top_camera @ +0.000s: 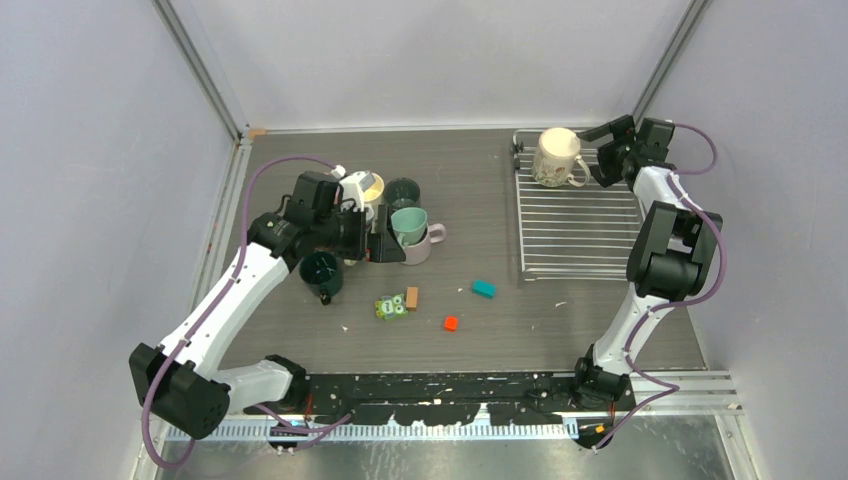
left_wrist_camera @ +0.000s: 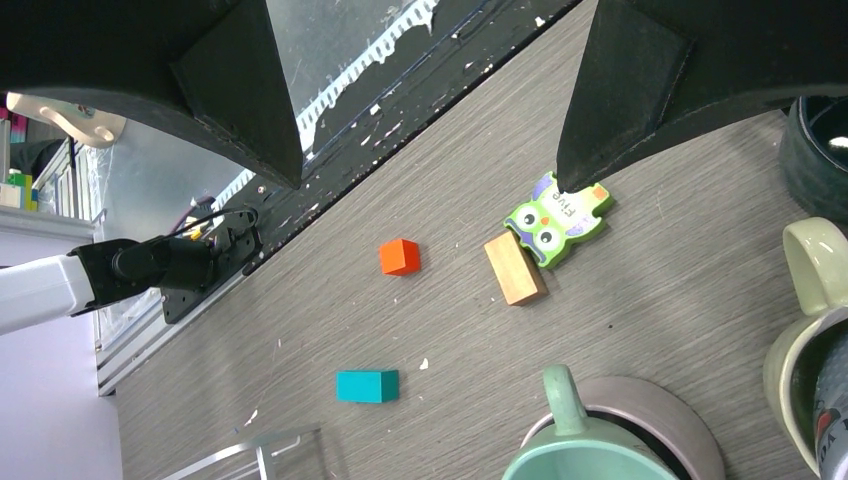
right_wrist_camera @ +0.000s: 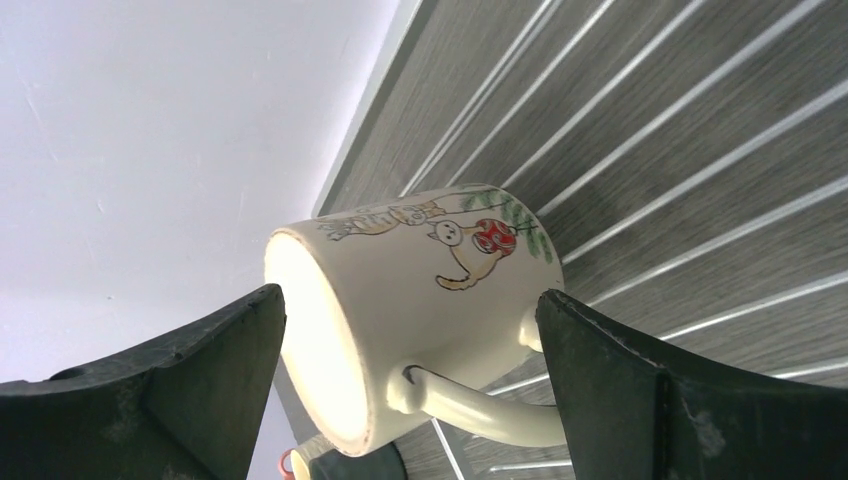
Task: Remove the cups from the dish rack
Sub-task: Unload the cup from the dish rack.
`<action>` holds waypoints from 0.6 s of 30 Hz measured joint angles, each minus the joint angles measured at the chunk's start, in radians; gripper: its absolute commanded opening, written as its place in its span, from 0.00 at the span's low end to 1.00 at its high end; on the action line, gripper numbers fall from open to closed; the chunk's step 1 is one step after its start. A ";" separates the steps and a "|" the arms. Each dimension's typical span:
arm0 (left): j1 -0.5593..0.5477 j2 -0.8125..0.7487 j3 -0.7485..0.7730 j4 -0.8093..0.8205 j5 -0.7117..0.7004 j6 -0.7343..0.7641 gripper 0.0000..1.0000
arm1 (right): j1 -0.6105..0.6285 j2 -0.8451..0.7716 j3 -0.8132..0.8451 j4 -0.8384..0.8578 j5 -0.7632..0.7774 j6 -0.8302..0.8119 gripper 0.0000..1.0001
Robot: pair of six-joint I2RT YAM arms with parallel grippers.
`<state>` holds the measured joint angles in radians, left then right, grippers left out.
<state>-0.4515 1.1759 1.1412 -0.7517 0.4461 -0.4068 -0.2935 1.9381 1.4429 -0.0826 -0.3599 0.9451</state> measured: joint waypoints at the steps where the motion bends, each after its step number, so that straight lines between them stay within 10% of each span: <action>1: 0.000 0.000 0.000 0.000 0.000 0.000 1.00 | 0.000 0.000 0.005 -0.002 0.000 -0.002 1.00; 18: -0.010 0.000 0.000 0.000 0.000 0.000 1.00 | 0.014 -0.113 -0.104 0.027 -0.035 -0.048 1.00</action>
<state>-0.4618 1.1759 1.1412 -0.7513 0.4465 -0.4068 -0.2790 1.8248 1.3392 -0.0555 -0.3950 0.8967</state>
